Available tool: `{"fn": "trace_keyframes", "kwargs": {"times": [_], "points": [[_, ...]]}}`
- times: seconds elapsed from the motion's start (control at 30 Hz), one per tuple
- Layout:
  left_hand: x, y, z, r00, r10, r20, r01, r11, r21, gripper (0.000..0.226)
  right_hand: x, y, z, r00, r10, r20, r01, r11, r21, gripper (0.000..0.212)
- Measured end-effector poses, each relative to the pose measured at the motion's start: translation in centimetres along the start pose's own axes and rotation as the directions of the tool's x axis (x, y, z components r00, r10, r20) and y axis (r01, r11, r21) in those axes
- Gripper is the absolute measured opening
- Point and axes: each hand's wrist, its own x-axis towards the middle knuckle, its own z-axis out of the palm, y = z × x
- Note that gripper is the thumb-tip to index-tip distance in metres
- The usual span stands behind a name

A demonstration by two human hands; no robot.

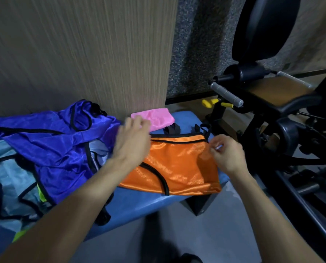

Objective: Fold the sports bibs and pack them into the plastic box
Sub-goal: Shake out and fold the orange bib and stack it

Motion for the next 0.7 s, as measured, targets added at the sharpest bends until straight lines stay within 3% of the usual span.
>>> {"fn": "trace_keyframes", "kwargs": {"times": [0.07,0.1,0.17,0.23,0.4,0.5,0.63,0.7], "points": [[-1.2,3.9,-0.2,0.967,0.229,0.109,-0.19,0.939,-0.288,0.034,1.1,1.0,0.5,0.999,0.047,0.004,-0.047,0.999,0.0,0.014],[-1.7,5.8,0.0,0.928,0.302,0.219,-0.207,0.905,-0.371,0.038,1.4,1.2,0.9,0.999,0.046,0.021,-0.046,0.999,-0.012,0.017],[-2.3,8.4,1.5,0.854,0.358,0.378,-0.234,0.913,-0.335,0.055,2.0,1.1,1.6,0.999,0.016,0.04,-0.013,0.998,-0.062,0.024],[-2.8,8.8,3.2,0.817,0.318,0.48,-0.241,0.946,-0.216,0.07,2.6,0.8,1.8,0.999,-0.023,0.038,0.026,0.995,-0.096,0.028],[-3.8,7.2,5.4,0.786,0.335,0.52,-0.301,0.941,-0.152,0.087,5.5,0.9,1.6,0.99,-0.076,0.121,0.094,0.984,-0.151,0.013],[-3.9,6.9,5.6,0.764,0.352,0.541,-0.313,0.935,-0.166,0.091,7.5,0.6,1.0,0.963,-0.09,0.254,0.129,0.982,-0.139,0.014],[-3.5,6.4,5.5,0.76,0.367,0.537,-0.297,0.93,-0.215,0.09,10.2,0.7,0.7,0.873,0.042,0.487,0.032,0.989,-0.142,0.029],[-3.4,6.1,5.6,0.805,0.326,0.496,-0.238,0.943,-0.235,0.085,10.5,1.0,1.0,0.848,0.097,0.521,-0.042,0.992,-0.116,0.037]]}}
